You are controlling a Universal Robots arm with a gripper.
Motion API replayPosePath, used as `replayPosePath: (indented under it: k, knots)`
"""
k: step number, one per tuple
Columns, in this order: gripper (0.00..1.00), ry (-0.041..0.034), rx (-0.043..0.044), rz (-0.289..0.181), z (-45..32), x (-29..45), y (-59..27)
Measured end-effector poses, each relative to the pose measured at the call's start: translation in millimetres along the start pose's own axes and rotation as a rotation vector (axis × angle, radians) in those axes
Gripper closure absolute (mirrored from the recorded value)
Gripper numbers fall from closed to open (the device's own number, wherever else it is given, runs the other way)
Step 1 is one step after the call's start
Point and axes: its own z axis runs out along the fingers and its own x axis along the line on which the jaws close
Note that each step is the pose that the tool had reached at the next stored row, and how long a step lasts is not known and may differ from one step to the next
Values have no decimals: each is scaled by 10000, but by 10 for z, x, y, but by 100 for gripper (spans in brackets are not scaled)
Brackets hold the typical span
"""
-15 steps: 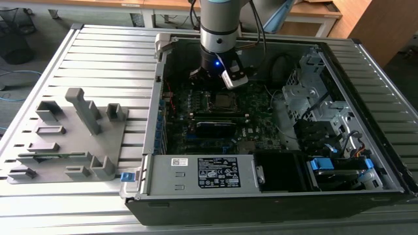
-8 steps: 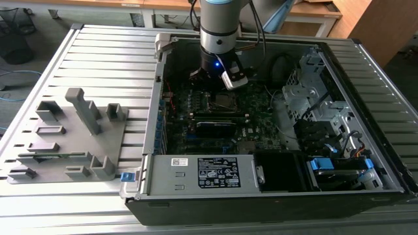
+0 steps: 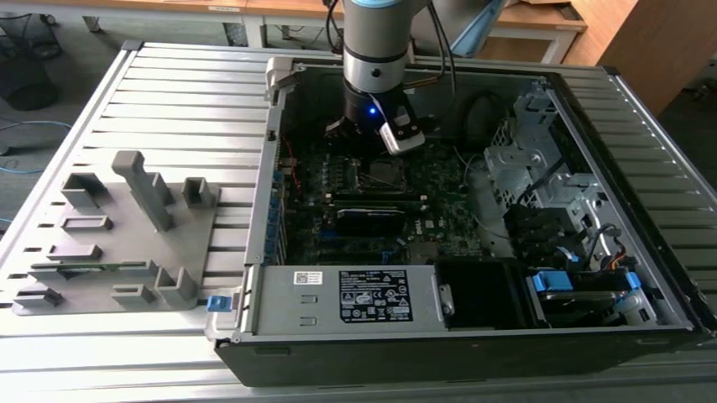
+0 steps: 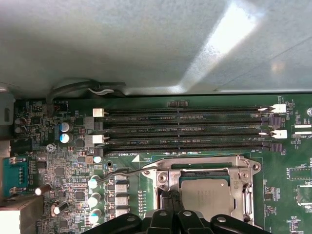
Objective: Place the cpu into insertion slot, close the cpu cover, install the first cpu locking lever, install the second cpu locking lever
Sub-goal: 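Close the cpu cover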
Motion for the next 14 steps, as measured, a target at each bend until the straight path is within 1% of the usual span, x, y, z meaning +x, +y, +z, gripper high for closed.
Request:
replayPosePath:
  k: [14]
  knots:
    - [89, 1, 1, 0, 13, 1, -1]
